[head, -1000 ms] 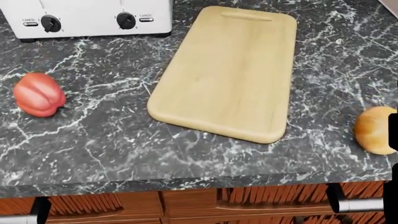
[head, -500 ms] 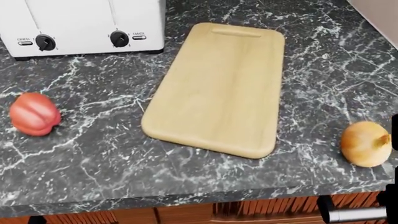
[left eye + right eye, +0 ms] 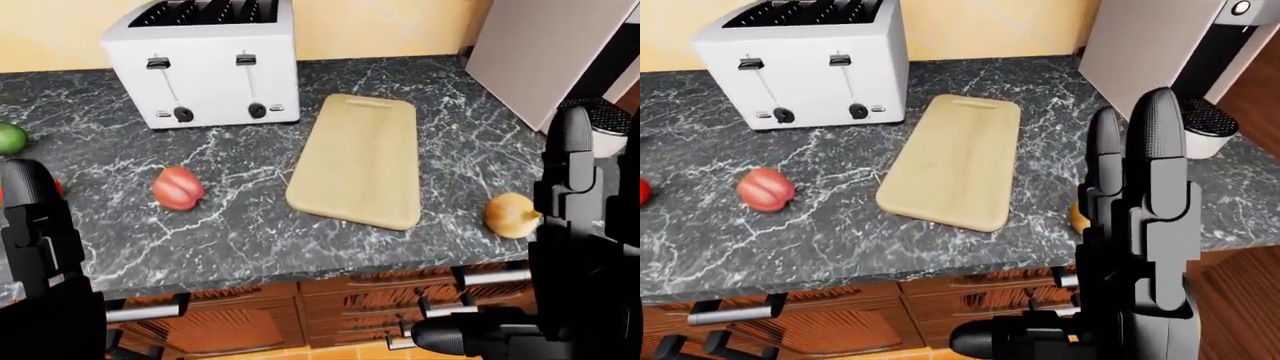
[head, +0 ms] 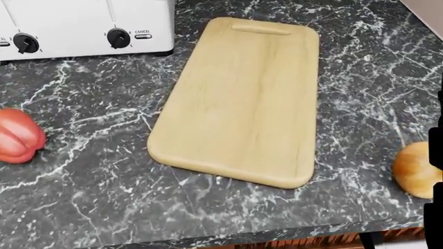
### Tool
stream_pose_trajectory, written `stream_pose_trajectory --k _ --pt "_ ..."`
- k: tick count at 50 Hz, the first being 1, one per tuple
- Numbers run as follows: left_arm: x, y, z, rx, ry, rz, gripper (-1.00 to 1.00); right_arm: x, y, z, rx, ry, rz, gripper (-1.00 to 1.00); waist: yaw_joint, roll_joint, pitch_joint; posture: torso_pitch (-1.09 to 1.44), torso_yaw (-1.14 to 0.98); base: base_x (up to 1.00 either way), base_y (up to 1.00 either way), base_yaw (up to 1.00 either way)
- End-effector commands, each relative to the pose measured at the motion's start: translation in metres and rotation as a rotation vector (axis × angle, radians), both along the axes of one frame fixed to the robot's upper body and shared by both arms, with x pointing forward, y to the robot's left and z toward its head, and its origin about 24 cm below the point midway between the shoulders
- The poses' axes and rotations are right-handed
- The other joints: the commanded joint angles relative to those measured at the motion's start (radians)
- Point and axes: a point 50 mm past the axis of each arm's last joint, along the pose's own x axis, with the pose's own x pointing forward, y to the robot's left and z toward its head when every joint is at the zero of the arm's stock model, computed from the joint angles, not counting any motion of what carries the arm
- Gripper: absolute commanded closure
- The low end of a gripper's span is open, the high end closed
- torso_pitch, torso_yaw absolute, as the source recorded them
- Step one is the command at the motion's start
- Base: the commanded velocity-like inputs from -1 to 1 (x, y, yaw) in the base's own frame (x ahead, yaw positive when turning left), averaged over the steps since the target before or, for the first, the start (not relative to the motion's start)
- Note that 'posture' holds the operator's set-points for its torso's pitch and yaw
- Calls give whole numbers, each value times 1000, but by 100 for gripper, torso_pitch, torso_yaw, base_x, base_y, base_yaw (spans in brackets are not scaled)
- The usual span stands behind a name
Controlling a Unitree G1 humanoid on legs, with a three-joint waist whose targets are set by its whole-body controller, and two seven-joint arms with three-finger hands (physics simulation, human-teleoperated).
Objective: Place the avocado, onion, tomato and bell pepper on the cutting board.
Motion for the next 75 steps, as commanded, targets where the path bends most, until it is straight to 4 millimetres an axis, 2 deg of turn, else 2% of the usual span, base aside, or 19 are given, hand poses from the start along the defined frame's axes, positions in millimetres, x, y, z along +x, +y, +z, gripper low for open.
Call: stream_pose_trajectory --k 1,8,19,30,35,45,50,58,65,75 --pt "-7 -3 10 20 -68 -12 -100 -8 1 8 -2 -67 10 -100 2 6 -12 0 0 0 0 0" --pt "-7 -3 10 20 -67 -14 -100 -8 -1 9 19 -74 7 -100 9 2 -25 0 0 0 0 0" --pt "-7 -3 10 23 -67 -13 -100 2 -12 12 35 -37 -68 -100 13 2 -21 0 0 0 0 0" --pt "-7 -3 10 23 -66 -14 -100 6 -33 22 -10 -39 -160 -100 14 -6 -16 0 0 0 0 0" --pt "-7 -4 10 23 -65 -15 -100 13 -50 34 -52 3 -221 -100 17 -12 -14 0 0 0 0 0" --pt "-5 -3 10 22 -63 -16 -100 24 -68 64 -199 74 -314 -100 18 -23 -8 0 0 0 0 0" --pt "-5 -3 10 23 -63 -14 -100 31 -69 57 -297 168 -400 -100 18 -27 -3 0 0 0 0 0" --pt "-5 -3 10 23 -63 -13 -100 43 -74 52 -476 291 -522 -100 17 -20 -8 0 0 0 0 0" --pt "-6 -3 10 22 -63 -15 -100 47 -79 53 -554 288 -612 -100 17 -13 -16 0 0 0 0 0" --pt "-6 -3 10 22 -64 -13 -100 53 -78 52 -611 296 -634 -100 16 -10 -22 0 0 0 0 0"
